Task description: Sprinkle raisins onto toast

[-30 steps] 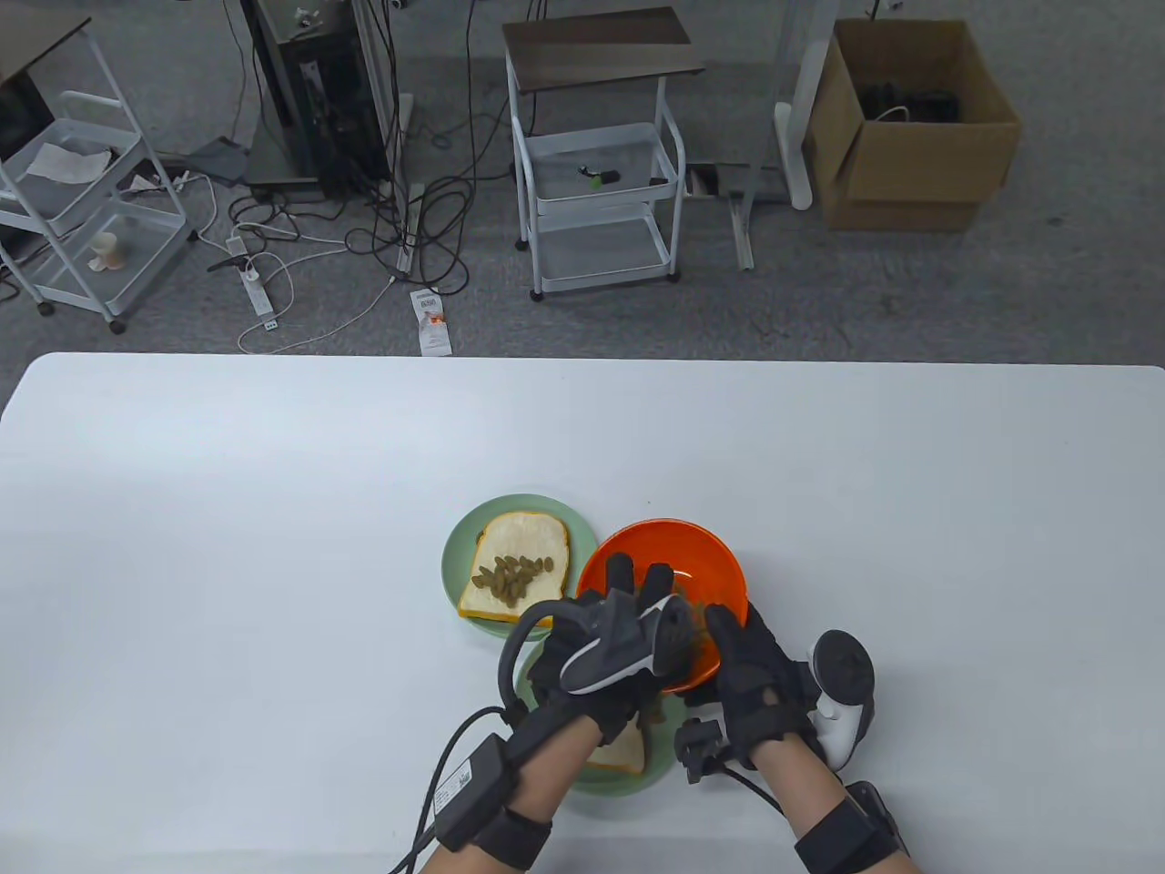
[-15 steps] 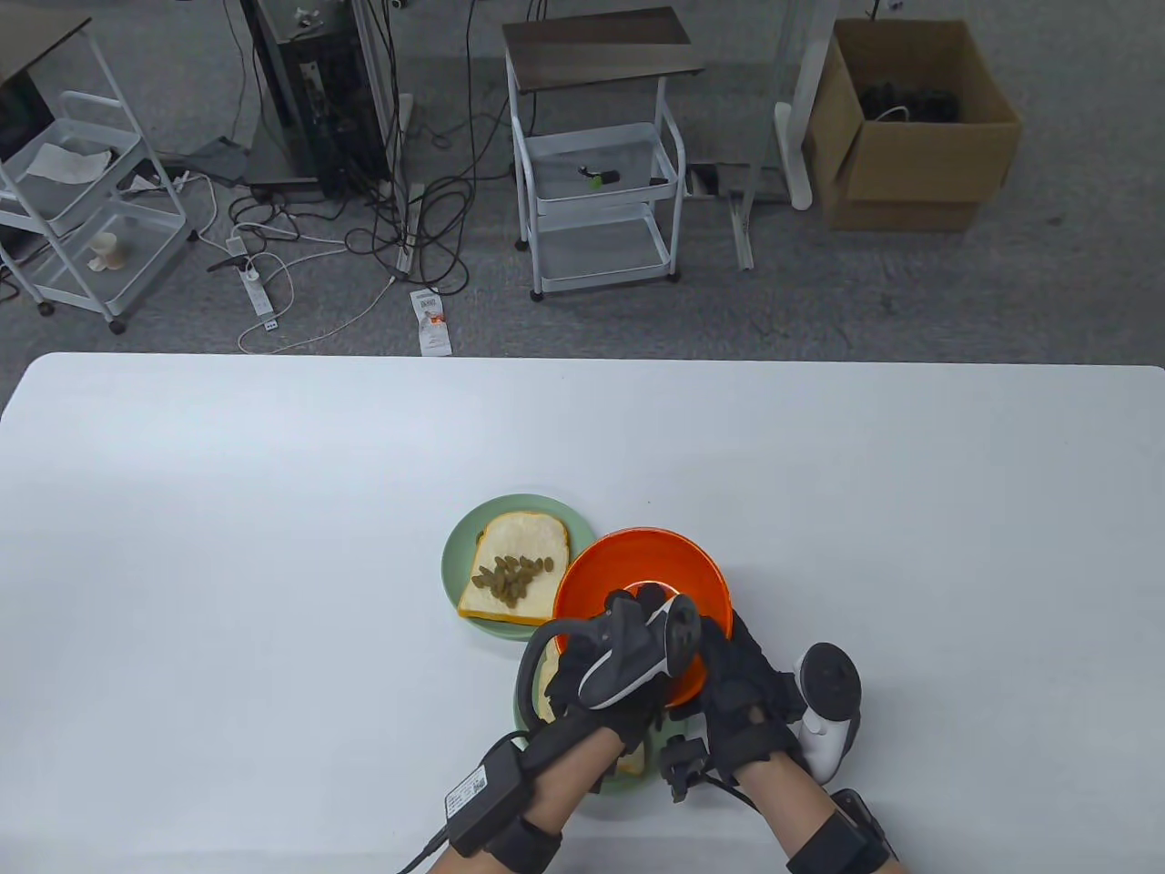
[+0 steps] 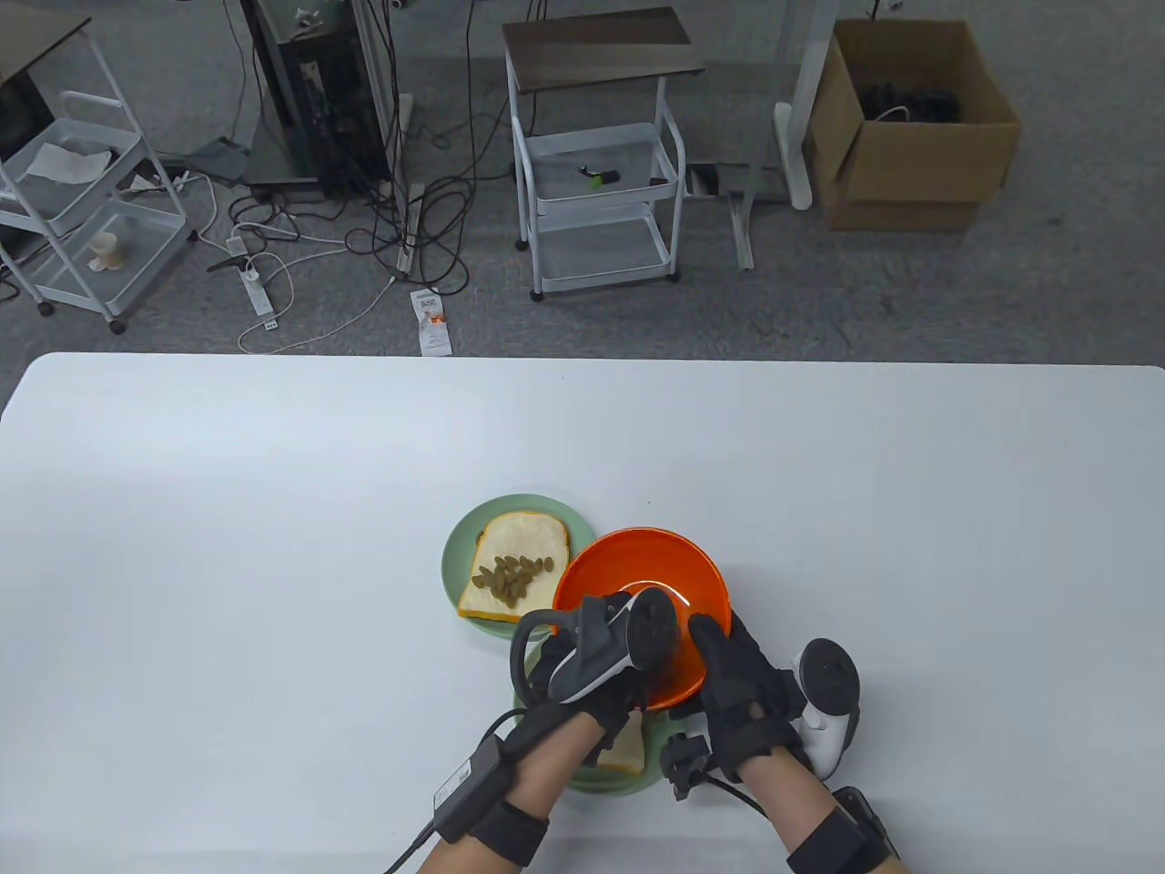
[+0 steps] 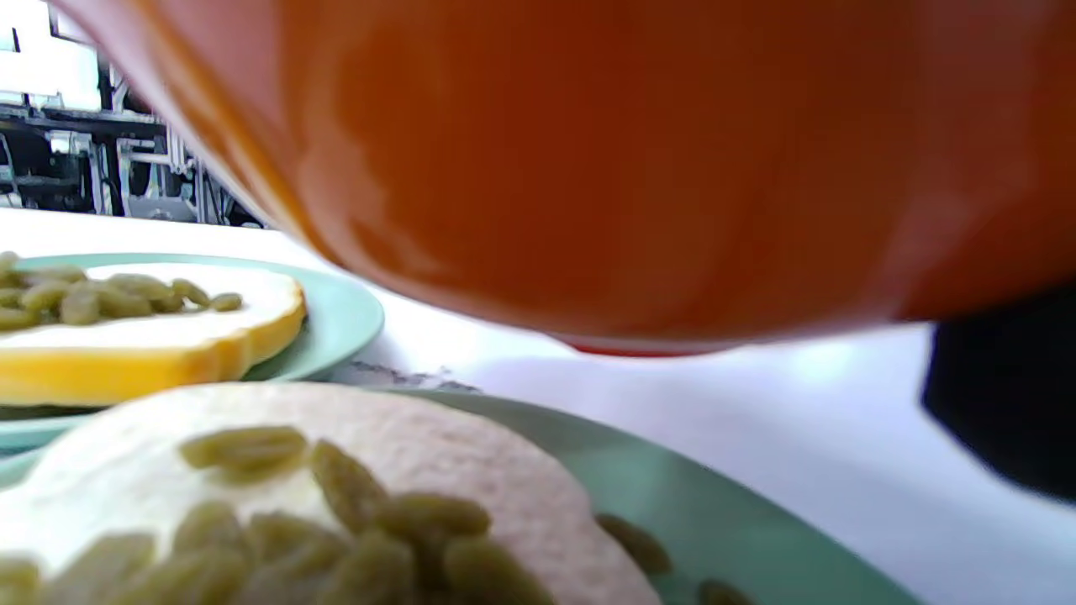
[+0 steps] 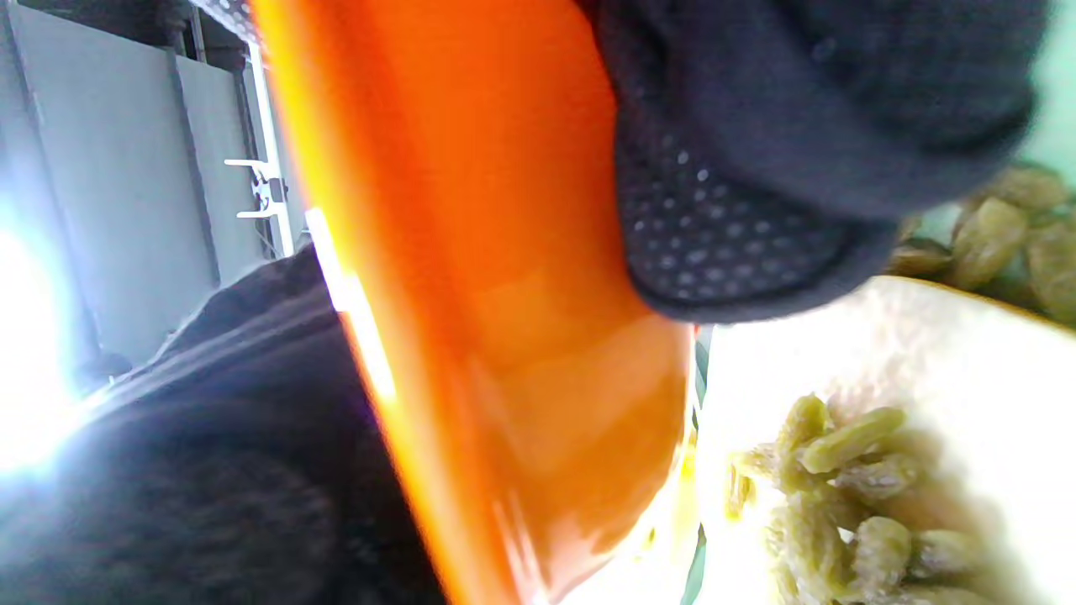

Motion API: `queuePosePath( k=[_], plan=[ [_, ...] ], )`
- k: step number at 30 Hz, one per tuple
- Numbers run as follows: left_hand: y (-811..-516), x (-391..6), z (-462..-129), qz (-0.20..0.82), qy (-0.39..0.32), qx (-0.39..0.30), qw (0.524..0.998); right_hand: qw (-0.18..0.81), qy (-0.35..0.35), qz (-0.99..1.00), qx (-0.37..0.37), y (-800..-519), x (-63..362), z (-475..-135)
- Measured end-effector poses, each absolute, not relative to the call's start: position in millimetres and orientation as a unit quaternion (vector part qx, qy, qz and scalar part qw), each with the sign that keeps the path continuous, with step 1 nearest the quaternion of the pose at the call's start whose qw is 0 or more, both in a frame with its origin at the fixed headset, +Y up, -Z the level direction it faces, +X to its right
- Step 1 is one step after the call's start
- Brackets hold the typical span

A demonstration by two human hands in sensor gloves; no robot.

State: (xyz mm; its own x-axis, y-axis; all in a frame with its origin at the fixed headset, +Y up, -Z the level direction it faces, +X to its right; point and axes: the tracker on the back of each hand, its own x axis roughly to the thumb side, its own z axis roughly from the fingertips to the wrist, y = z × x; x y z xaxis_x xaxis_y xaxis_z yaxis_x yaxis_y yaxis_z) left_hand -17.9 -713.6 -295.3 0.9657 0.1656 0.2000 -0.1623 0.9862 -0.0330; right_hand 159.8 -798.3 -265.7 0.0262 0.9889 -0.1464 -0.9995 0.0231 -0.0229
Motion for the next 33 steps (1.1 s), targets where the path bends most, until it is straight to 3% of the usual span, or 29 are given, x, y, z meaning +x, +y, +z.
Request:
queuePosePath(
  k=[6, 12, 20, 28, 33],
  plan=[
    [-695.7, -45.7, -303.4, 0.173, -0.076, 0.020, 0.982, 0.720, 0.052, 0.688, -0.076, -802.9, 164.0, -268.1],
    [-693.2, -101.6, -322.4, 0.243, 0.004, 0.045, 0.969, 0.712, 0.033, 0.695, -0.096, -804.7, 176.4, -274.4],
    [-737.9, -137.4, -344.8, 0.173, 0.075, 0.039, 0.981, 0.702, 0.003, 0.701, -0.129, -807.8, 194.6, -284.4],
    [-746.2, -136.5, -354.6, 0.124, 0.074, 0.093, 0.985, 0.700, -0.005, 0.702, -0.134, -807.2, 200.5, -286.8],
    [-746.1, -139.2, -353.8, 0.142, 0.054, 0.072, 0.986, 0.699, 0.001, 0.703, -0.129, -807.1, 198.8, -287.0]
  ],
)
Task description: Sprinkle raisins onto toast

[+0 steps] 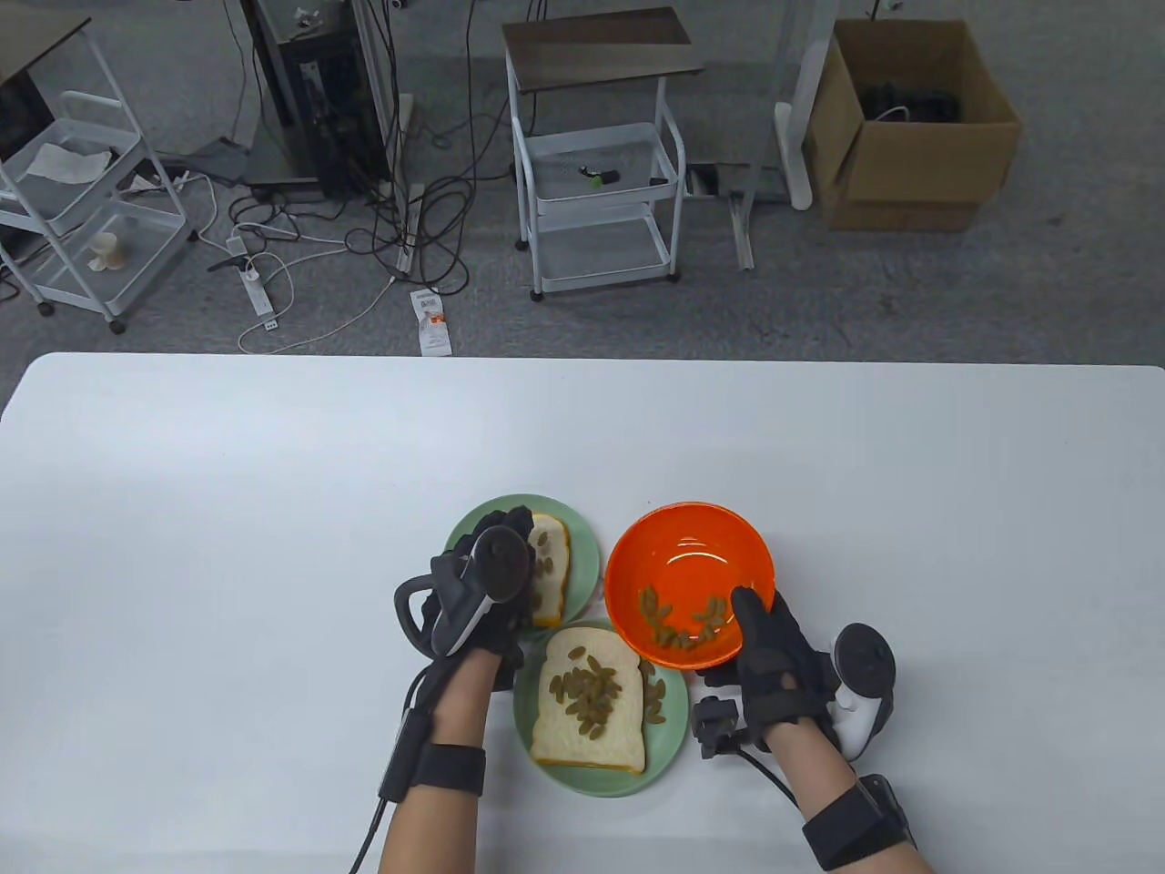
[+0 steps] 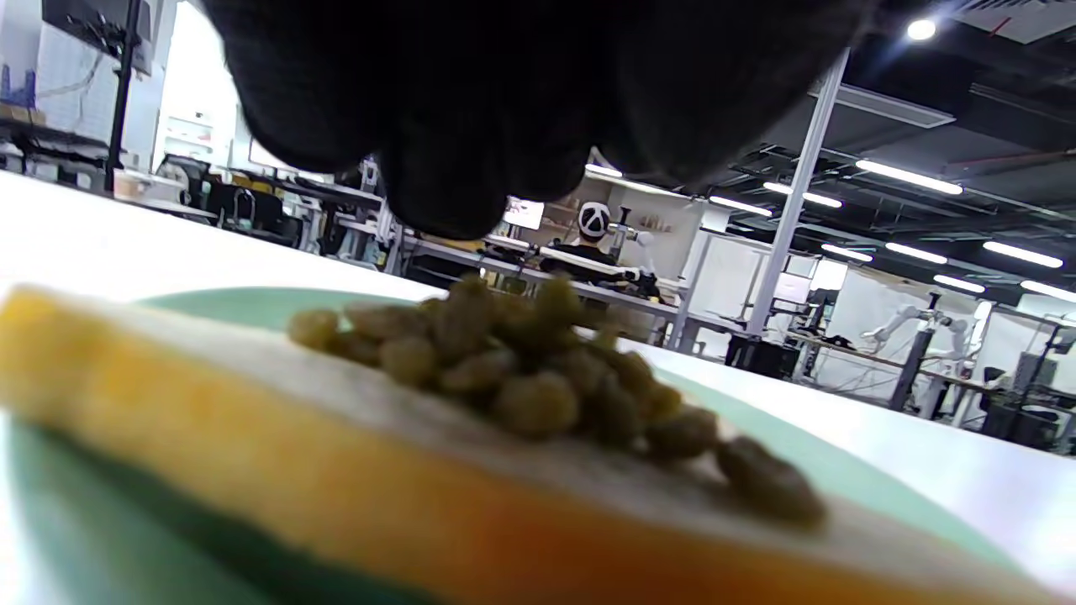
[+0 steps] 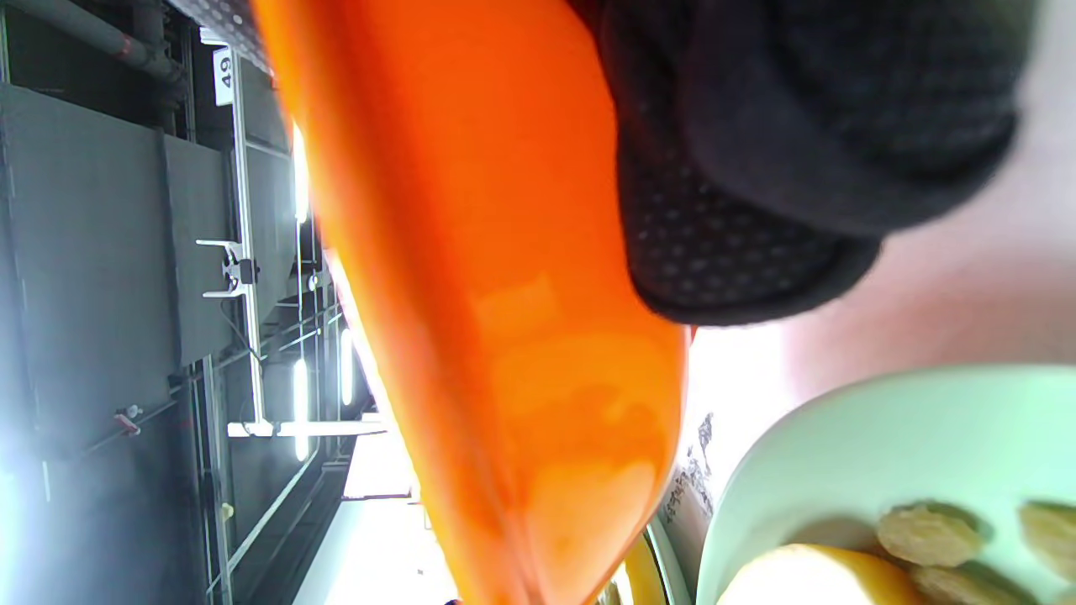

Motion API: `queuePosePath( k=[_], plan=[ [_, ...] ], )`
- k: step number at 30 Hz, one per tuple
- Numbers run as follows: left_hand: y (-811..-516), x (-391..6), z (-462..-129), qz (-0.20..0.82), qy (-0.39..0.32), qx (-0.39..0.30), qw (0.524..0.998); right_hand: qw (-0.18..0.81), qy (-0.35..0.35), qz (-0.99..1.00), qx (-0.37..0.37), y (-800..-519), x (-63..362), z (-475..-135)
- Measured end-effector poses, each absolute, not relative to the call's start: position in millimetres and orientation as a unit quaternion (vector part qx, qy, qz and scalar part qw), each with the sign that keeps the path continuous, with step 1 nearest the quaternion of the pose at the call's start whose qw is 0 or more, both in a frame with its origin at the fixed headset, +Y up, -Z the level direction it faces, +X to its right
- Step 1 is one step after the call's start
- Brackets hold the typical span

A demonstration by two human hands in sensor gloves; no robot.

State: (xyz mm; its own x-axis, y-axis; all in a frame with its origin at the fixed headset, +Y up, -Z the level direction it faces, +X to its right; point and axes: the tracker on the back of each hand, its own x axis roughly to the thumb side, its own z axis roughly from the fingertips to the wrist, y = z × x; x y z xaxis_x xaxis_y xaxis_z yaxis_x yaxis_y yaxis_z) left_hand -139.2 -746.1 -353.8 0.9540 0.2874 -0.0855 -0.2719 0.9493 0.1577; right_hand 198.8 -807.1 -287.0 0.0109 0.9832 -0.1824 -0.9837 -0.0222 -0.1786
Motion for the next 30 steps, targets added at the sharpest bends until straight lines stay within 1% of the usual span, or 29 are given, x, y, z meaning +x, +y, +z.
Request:
queuePosePath(
  k=[2, 5, 8, 10, 12, 15, 17, 20, 22, 25, 28, 30],
  plan=[
    [-744.4, -140.5, -352.8, 0.170, 0.030, 0.057, 0.983, 0.701, 0.003, 0.702, -0.127, -807.5, 198.5, -287.0],
    [-736.3, -138.5, -349.6, 0.208, 0.014, 0.043, 0.977, 0.703, 0.005, 0.700, -0.124, -807.3, 198.2, -287.1],
    [-717.7, -124.0, -340.8, 0.215, -0.016, 0.046, 0.975, 0.704, 0.004, 0.699, -0.124, -807.5, 198.3, -287.4],
    [-706.2, -107.7, -333.9, 0.195, -0.043, 0.043, 0.979, 0.703, 0.003, 0.700, -0.124, -807.5, 198.3, -287.4],
    [-696.6, -82.9, -324.4, 0.156, -0.077, 0.037, 0.984, 0.705, 0.005, 0.699, -0.119, -807.3, 197.4, -287.1],
    [-692.0, -46.8, -311.1, 0.077, -0.119, 0.009, 0.990, 0.702, 0.007, 0.704, -0.106, -805.9, 193.1, -285.6],
    [-695.6, -25.1, -303.2, 0.017, -0.139, -0.022, 0.990, 0.704, 0.011, 0.704, -0.095, -804.8, 188.9, -283.8],
    [-703.8, -3.6, -294.0, -0.089, -0.122, -0.063, 0.987, 0.692, 0.011, 0.717, -0.081, -800.8, 181.7, -280.1],
    [-708.5, 3.1, -290.8, -0.139, -0.107, -0.070, 0.982, 0.689, 0.007, 0.721, -0.072, -798.0, 177.4, -278.5],
    [-714.6, 11.7, -287.6, -0.165, -0.095, -0.071, 0.979, 0.688, 0.004, 0.723, -0.062, -794.5, 172.4, -276.4],
    [-717.2, 14.3, -288.3, -0.138, -0.089, -0.099, 0.981, 0.690, 0.010, 0.720, -0.066, -796.6, 171.5, -274.3],
    [-718.5, 14.5, -289.5, -0.151, -0.085, -0.077, 0.982, 0.697, 0.017, 0.713, -0.069, -797.8, 171.3, -273.9]
  ],
)
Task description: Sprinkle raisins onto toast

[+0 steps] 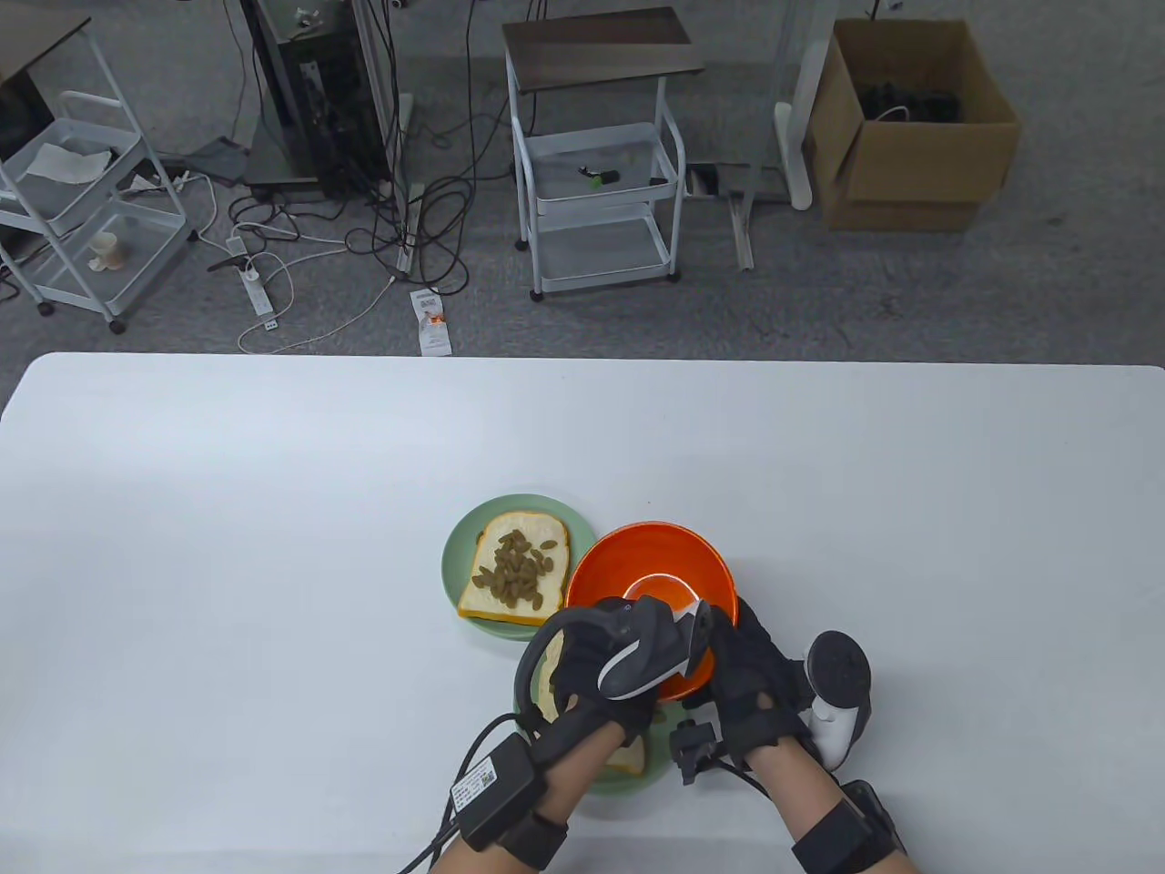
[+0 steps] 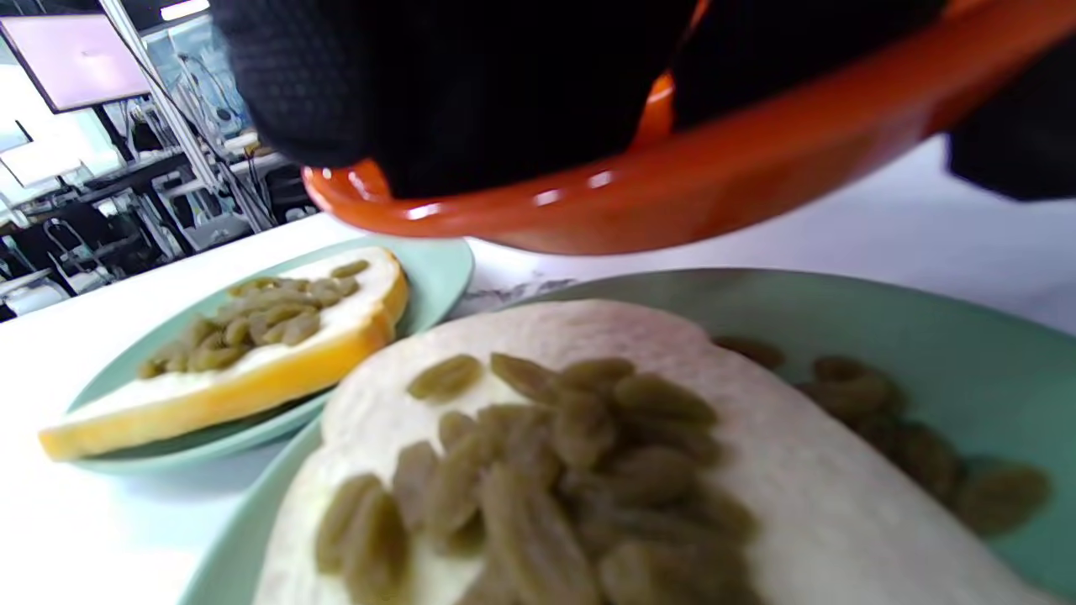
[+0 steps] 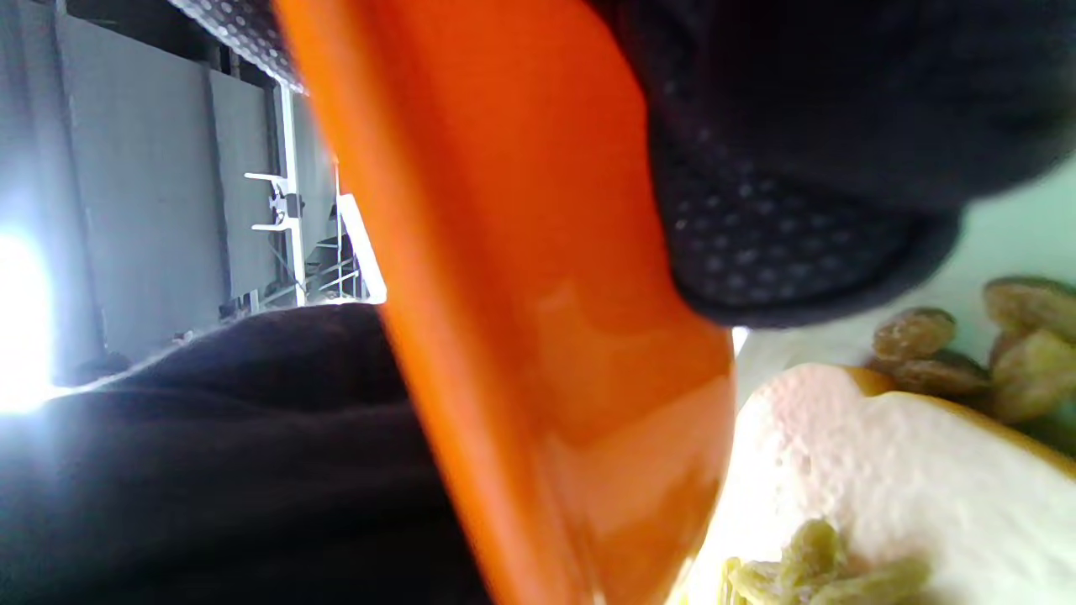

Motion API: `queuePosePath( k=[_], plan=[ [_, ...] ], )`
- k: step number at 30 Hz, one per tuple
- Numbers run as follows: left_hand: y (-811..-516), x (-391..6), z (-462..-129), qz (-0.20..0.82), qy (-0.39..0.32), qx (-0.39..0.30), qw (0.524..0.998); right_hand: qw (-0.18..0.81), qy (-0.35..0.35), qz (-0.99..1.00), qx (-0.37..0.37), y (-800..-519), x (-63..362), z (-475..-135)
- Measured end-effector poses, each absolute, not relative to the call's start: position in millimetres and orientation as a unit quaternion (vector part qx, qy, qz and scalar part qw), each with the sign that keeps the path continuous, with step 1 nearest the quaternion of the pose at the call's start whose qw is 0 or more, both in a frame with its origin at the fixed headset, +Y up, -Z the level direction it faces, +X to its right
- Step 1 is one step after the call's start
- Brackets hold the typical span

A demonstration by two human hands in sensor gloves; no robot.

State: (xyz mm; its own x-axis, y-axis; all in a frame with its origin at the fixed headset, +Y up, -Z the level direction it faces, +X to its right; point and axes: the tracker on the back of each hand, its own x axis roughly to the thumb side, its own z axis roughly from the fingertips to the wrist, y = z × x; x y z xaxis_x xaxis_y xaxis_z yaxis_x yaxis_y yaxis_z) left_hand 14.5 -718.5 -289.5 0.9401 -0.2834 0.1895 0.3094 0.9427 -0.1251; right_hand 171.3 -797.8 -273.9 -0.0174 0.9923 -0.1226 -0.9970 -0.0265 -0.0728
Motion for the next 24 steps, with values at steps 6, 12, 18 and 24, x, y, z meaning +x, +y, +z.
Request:
queuePosePath(
  k=[6, 12, 18, 24],
  plan=[
    [-718.6, 12.4, -291.9, -0.154, -0.090, -0.038, 0.983, 0.699, 0.018, 0.712, -0.067, -797.3, 169.0, -273.6],
    [-723.0, 5.2, -298.0, -0.145, -0.088, -0.033, 0.985, 0.702, 0.023, 0.709, -0.065, -797.0, 168.6, -273.7],
    [-727.1, -0.5, -302.2, -0.116, -0.100, -0.022, 0.988, 0.691, 0.023, 0.720, -0.060, -799.8, 168.8, -275.6],
    [-715.3, -27.0, -310.0, 0.044, -0.109, -0.027, 0.993, 0.703, 0.039, 0.705, -0.087, -805.8, 172.6, -278.1]
  ],
)
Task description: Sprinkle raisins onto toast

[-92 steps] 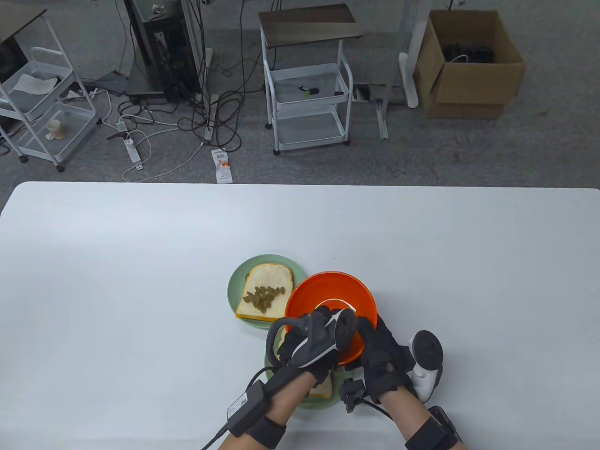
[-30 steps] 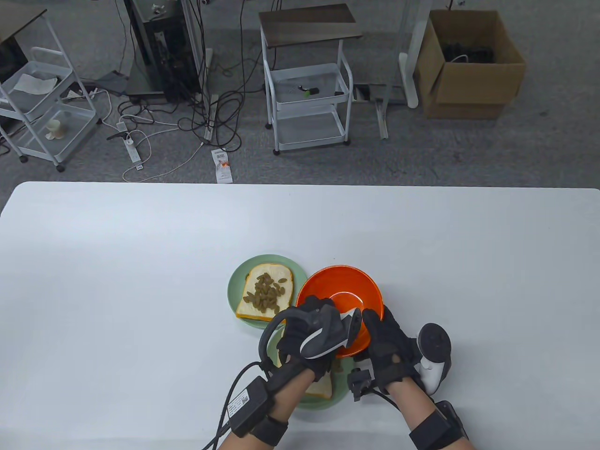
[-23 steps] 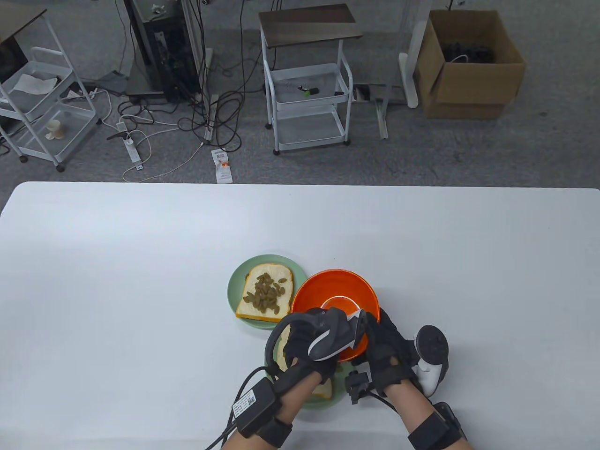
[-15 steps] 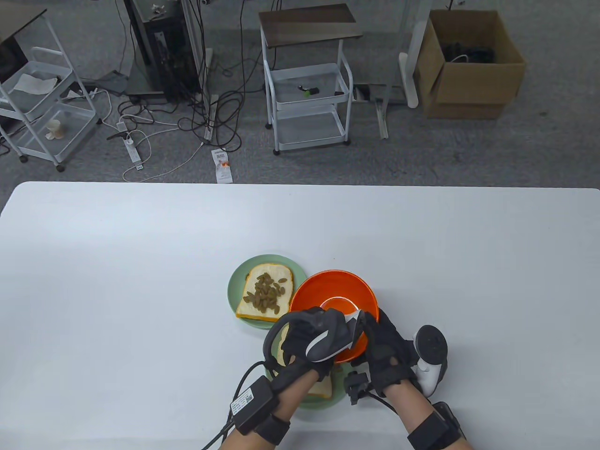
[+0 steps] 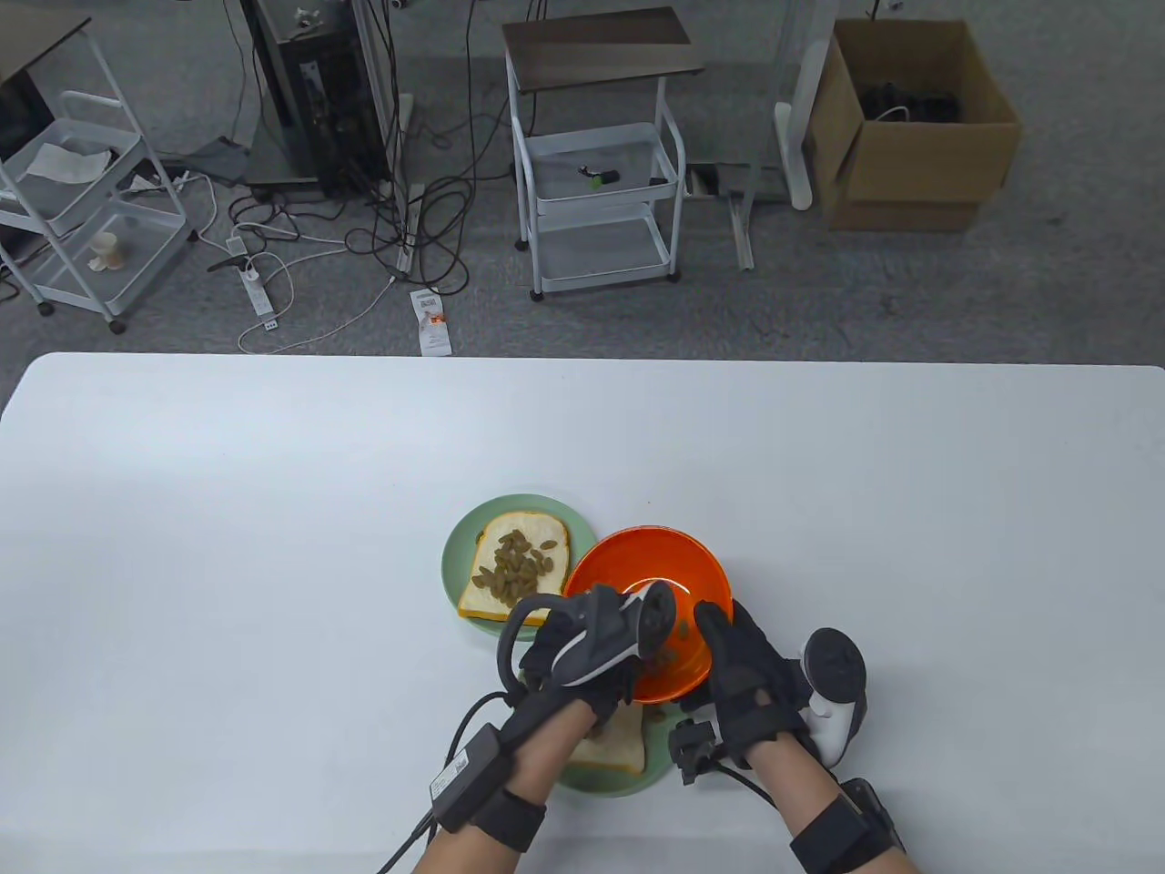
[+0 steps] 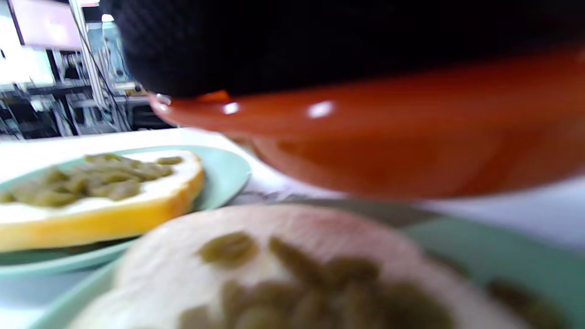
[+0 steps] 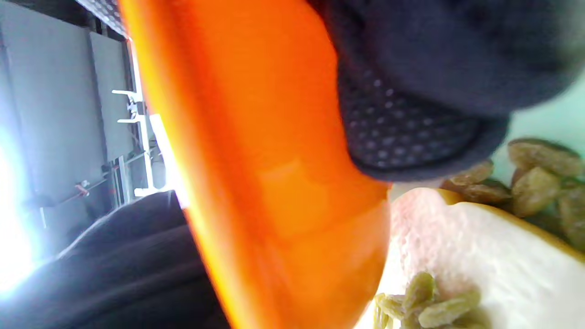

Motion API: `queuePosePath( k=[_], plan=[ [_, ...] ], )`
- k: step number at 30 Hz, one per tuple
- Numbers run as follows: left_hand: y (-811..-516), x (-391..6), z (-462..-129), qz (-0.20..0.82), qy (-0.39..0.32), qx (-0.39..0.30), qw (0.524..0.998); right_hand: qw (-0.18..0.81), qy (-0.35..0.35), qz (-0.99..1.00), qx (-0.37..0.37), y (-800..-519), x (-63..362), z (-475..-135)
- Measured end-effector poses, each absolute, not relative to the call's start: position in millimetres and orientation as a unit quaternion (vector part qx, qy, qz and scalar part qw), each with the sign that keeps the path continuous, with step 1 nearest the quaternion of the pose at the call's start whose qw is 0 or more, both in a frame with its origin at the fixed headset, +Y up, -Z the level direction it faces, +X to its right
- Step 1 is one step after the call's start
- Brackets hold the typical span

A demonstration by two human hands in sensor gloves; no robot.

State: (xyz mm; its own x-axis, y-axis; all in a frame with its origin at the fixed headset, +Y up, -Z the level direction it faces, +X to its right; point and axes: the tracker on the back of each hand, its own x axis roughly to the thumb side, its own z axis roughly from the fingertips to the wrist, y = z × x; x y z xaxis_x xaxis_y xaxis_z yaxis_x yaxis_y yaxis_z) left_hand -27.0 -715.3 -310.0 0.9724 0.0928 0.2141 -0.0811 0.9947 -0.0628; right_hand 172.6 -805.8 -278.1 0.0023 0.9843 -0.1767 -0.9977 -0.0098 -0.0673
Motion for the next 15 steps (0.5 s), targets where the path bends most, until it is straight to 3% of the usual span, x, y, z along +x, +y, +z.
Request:
queuePosePath(
  k=[3, 5, 9, 15],
  plan=[
    [-702.0, -55.6, -315.9, 0.185, -0.077, -0.018, 0.979, 0.713, 0.033, 0.693, -0.103, -807.2, 181.7, -282.6],
    [-696.7, -73.7, -320.5, 0.214, -0.055, -0.007, 0.975, 0.714, 0.021, 0.691, -0.113, -808.1, 188.3, -285.3],
    [-706.9, -106.3, -332.3, 0.210, 0.008, 0.037, 0.977, 0.711, 0.011, 0.689, -0.140, -811.5, 199.4, -289.5],
    [-738.5, -131.0, -348.6, 0.112, 0.067, 0.048, 0.990, 0.712, 0.004, 0.688, -0.143, -810.0, 204.8, -291.9]
  ],
)
